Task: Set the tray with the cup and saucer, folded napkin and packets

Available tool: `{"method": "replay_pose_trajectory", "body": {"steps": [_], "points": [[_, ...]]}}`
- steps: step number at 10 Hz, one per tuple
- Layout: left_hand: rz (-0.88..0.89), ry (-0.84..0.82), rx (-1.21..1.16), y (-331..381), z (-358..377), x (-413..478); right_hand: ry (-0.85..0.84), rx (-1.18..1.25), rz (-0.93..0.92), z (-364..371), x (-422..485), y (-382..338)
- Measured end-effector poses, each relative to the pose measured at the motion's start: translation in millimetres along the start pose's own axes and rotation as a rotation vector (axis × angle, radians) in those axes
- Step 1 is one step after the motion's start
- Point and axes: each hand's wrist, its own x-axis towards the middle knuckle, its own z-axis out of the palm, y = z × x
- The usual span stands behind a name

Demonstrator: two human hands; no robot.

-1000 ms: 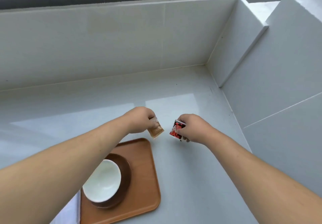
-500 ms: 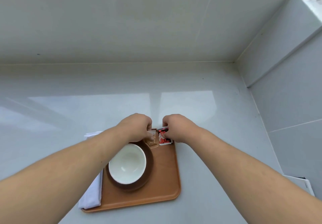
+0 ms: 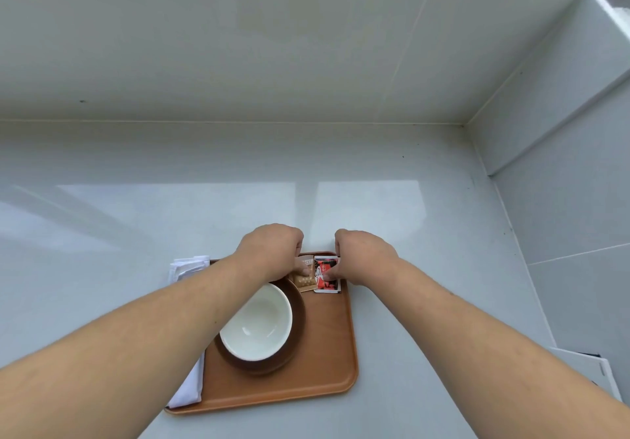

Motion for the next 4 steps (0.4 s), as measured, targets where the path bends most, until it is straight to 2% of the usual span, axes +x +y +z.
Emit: {"method": "replay_pose_trajectory", "body": {"steps": [3, 4], "points": [[0.008, 0.033, 0.021, 2.4, -6.2, -0.2, 0.038, -0.095, -0.034, -11.4, -7.7, -7.2], [0.041, 0.146, 0.004, 7.0, -28.6, -10.4, 0.154, -0.028, -0.065, -34.3, -19.6, -15.0]]}}
